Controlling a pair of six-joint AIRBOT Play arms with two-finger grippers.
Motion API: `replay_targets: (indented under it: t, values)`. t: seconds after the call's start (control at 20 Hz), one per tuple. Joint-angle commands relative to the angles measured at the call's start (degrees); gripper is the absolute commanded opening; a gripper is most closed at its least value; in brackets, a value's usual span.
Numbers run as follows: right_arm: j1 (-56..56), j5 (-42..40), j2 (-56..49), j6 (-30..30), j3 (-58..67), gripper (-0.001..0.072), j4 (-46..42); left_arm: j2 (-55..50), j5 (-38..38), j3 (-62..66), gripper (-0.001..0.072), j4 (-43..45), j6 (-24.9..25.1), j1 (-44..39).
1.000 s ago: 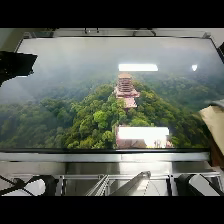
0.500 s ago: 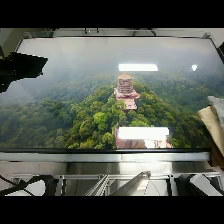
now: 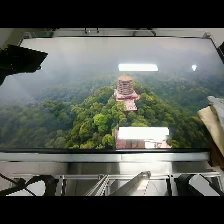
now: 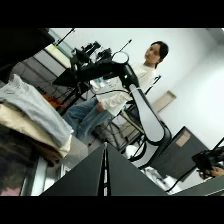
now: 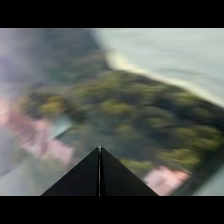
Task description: Fold the shirts.
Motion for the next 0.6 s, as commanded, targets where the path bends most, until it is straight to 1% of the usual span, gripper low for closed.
replay_targets:
  t: [0.0, 0.1, 0.2, 0.3, 0.4, 0.45, 0.55]
  values:
    - [11.61, -7.30, 2.54, -5.16, 1.51, 0.0013, 10.93, 3.87, 6.51, 3.43, 0.0004, 9.97, -2.54, -0.04]
    - [20.98, -8.87, 5.55, -9.57, 1.42, 0.0012, 8.72, 10.64, 10.75, -1.77, 0.0004, 15.96, -3.02, -0.02]
    - [31.82, -10.58, 10.23, -12.44, 0.28, 0.0012, 5.60, 18.56, 12.66, -10.08, 0.0005, 19.50, -3.65, -0.04]
    - [43.71, -14.80, 15.34, -12.72, -2.38, 0.0012, 0.15, 27.36, 15.10, -20.15, 0.0005, 22.01, -4.35, -0.04]
    - [55.47, -19.21, 20.22, -12.50, -6.95, 0.0012, -6.27, 36.57, 19.39, -30.01, 0.0005, 24.65, -4.46, -0.04]
    - [60.30, -20.98, 22.53, -12.50, -9.97, 0.0012, -7.85, 41.24, 21.51, -34.49, 0.0009, 24.76, -4.42, -0.04]
    - [68.81, -24.04, 27.08, -11.89, -18.03, 0.0012, -8.13, 51.21, 25.27, -42.86, 0.0024, 24.90, -4.26, -0.04]
